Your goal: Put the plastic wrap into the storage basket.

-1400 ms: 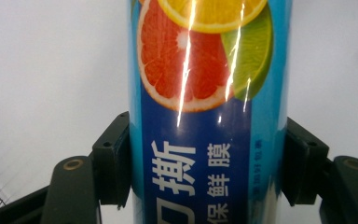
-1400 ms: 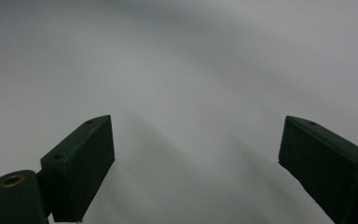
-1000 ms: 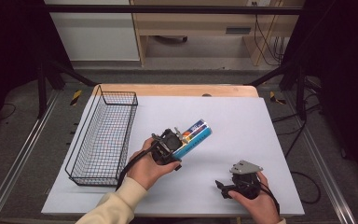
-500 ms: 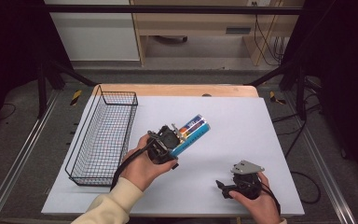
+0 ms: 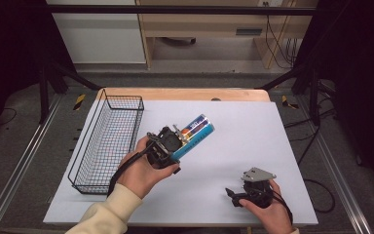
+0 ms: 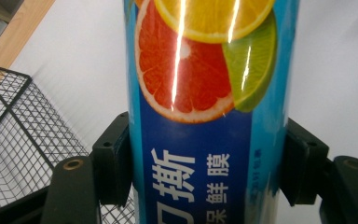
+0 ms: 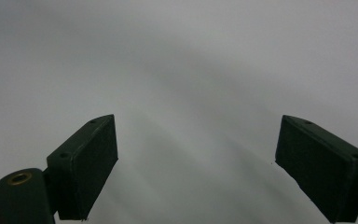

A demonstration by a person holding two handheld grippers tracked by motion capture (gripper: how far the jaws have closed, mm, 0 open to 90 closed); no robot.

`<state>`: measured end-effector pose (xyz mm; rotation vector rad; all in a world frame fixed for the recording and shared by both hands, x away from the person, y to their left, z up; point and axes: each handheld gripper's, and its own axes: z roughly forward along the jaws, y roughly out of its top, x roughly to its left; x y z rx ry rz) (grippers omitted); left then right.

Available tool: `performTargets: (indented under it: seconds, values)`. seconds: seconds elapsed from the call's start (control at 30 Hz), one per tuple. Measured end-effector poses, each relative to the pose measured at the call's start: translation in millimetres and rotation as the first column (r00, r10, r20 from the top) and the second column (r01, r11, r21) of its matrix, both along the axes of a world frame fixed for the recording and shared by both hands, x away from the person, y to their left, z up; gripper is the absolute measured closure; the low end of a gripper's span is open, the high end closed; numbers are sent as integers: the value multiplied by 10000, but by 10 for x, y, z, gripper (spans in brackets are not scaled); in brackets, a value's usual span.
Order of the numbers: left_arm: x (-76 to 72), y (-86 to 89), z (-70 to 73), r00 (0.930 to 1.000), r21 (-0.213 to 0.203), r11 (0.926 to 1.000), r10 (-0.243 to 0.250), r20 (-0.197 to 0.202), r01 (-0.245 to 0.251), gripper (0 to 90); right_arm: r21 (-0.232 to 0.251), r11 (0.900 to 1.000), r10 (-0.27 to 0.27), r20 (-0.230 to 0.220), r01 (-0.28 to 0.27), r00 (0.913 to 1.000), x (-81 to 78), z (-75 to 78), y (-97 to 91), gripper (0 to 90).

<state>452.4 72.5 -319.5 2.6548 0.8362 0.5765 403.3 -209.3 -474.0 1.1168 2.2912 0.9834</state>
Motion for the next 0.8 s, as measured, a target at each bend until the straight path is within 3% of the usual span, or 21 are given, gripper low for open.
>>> performTargets:
  seconds: [0.47,0.8]
  values:
    - [-24,187,155,9991,27,9992,392,190,-393,322,-7,10000,-68,-146,68,9999,5,-14,2,132]
    - [-53,444,237,9958,140,9960,881,259,-884,322,-23,10000,-56,-134,56,9999,12,-20,-1,132]
